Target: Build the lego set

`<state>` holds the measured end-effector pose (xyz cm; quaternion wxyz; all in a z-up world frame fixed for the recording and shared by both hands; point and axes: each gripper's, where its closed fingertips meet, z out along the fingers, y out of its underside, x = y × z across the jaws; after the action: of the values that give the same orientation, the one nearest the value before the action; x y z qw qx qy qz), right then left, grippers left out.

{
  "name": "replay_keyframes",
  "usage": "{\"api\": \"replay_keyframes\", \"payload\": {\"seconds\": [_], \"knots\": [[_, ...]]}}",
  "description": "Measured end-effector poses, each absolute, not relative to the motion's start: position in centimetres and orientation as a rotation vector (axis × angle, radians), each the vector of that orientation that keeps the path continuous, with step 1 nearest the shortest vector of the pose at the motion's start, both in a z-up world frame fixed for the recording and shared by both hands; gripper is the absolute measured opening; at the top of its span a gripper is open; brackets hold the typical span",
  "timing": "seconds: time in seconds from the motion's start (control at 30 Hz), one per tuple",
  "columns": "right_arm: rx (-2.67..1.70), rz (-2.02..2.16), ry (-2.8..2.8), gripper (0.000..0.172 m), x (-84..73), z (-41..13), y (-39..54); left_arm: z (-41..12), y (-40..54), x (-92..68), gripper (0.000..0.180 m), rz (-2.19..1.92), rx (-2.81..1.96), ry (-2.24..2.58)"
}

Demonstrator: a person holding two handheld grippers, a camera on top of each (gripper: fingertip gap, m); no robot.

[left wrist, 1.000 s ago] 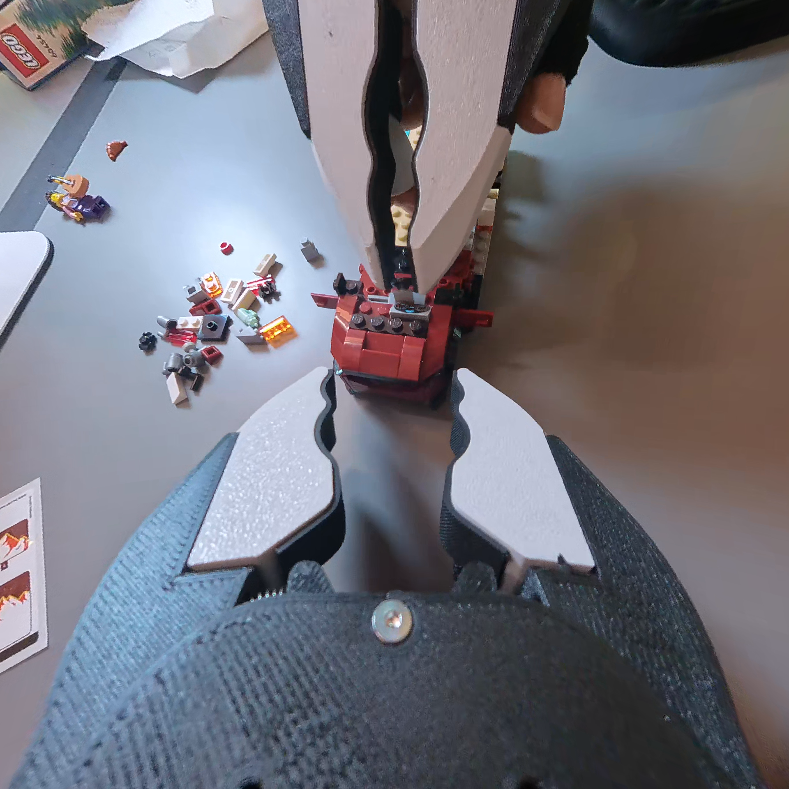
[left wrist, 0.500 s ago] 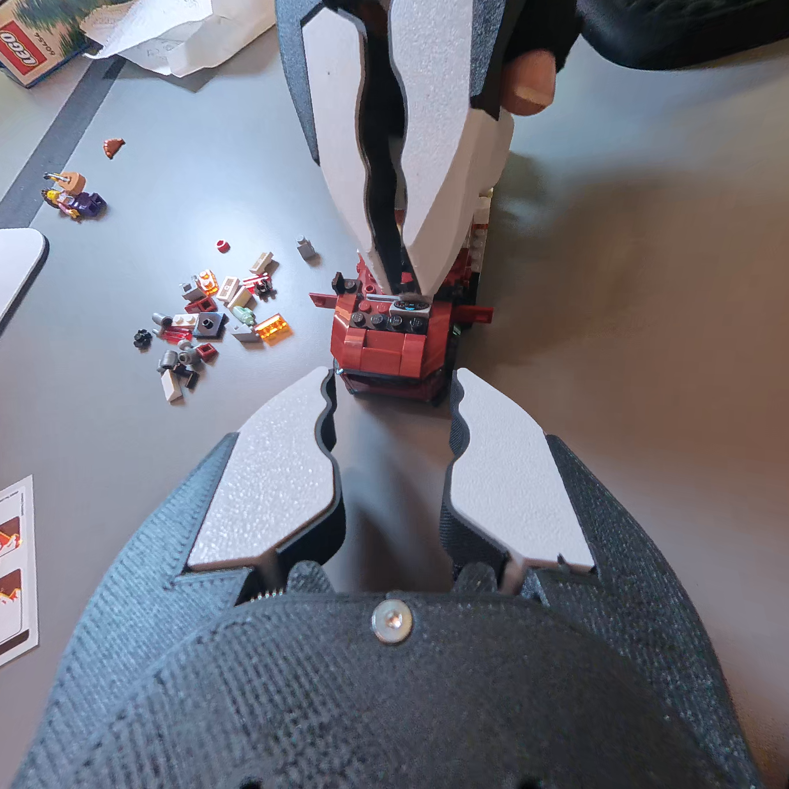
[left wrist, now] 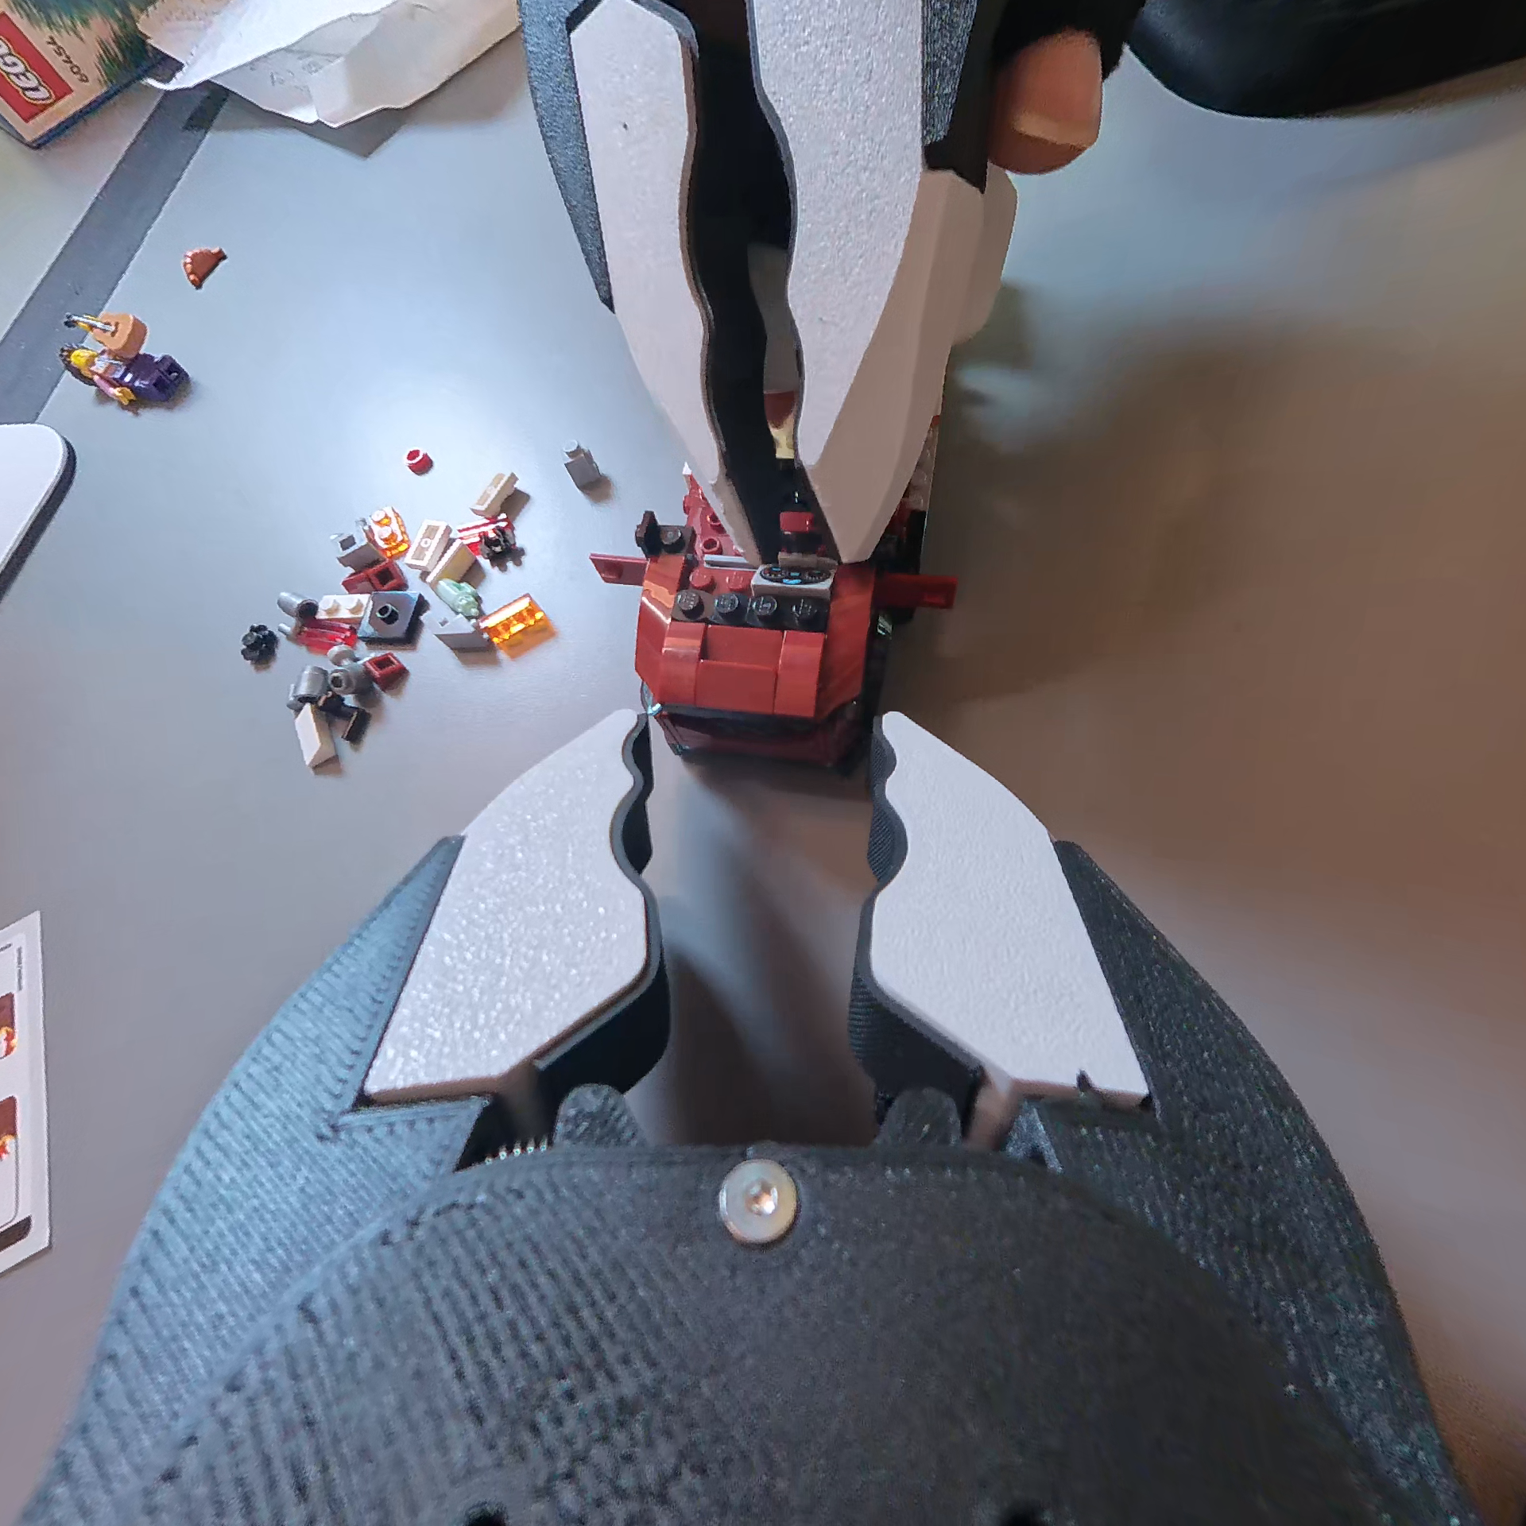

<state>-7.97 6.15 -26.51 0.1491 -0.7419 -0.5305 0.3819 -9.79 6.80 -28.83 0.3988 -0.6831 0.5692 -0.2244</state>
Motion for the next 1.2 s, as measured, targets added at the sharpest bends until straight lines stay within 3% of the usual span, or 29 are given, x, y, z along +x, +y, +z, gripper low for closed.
{"api": "replay_keyframes", "payload": {"seconds": [0.2,0.57,1.2], "knots": [[-2.063,1.127,-1.578,0.022,-7.6,-25.7,6.2,-28.8,6.7,-9.7,0.052,-0.585,-1.738,1.429],[-1.804,0.838,-1.86,0.003,-7.4,-26.6,6.8,-28.6,7.0,-9.2,0.056,-0.634,-1.764,1.405],[-1.741,0.814,-1.985,0.008,-7.5,-26.4,6.4,-28.6,7.0,-9.0,0.055,-0.627,-1.762,1.393]]}}
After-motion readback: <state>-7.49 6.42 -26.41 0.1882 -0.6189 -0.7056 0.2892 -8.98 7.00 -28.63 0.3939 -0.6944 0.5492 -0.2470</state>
